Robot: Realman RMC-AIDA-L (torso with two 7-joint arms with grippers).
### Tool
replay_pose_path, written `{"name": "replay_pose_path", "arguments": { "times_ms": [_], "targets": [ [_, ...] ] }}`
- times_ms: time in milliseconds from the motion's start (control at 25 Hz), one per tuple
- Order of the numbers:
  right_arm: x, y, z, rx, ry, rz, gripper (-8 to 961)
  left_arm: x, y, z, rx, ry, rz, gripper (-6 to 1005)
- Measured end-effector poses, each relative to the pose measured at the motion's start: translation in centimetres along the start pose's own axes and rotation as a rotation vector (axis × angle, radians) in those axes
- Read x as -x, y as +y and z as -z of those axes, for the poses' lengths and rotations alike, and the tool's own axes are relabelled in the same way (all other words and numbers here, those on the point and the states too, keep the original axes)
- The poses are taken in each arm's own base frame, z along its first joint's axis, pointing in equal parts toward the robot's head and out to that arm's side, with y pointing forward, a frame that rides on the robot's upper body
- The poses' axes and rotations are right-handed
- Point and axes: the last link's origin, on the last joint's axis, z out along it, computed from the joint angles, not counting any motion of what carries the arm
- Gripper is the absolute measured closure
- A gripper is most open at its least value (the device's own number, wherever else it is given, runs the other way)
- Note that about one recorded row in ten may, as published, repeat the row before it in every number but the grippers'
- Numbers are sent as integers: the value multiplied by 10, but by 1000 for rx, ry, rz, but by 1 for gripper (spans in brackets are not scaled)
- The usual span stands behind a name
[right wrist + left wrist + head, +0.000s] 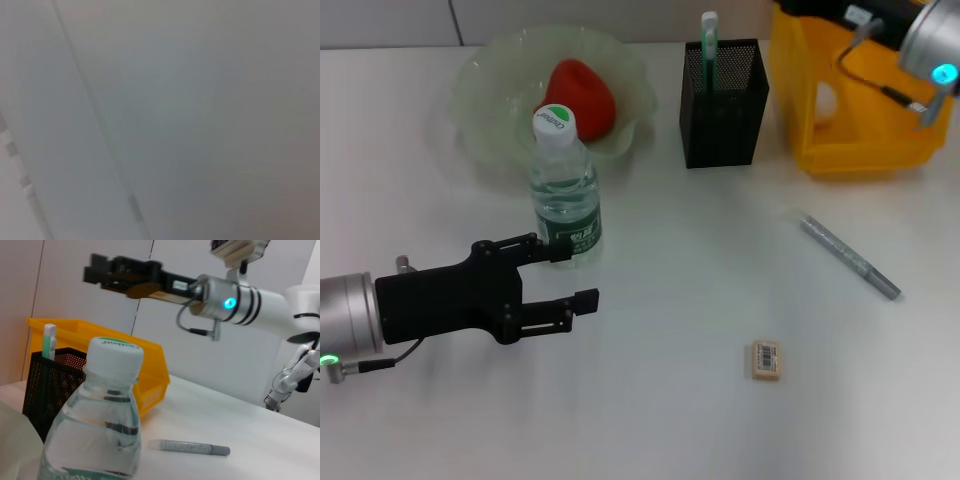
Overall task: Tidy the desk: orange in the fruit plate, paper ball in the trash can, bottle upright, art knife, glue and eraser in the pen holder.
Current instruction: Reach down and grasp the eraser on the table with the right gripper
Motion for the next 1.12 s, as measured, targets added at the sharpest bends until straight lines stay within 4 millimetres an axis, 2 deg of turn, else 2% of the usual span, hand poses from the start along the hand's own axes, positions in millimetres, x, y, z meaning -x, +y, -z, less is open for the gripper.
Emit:
{"name": "replay_pose_path", "arguments": {
  "times_ms": [80,120,160,280,440,560,640,800,1120],
  "targets": [
    [13,6,13,70,74,18,381,2,2,4,0,2,8,216],
    [25,14,27,130,157,37,381,2,2,5,1,3,9,216],
    [25,14,27,130,157,37,382,2,2,5,1,3,9,216],
    [43,26,49,191,327,58,383,3,3,5,7,4,11,216],
    [70,52,74,220,600,116,384,2,5,6,23,8,10,216],
    [79,72,84,217,762,161,385,1,5,6,25,9,9,216],
    [79,82,85,219,843,182,386,1,5,6,26,9,9,216],
    [72,103,75,203,1002,224,387,1,5,6,25,8,16,216],
    [31,123,49,199,1250,328,390,1,5,7,23,8,20,216]
  ]
}}
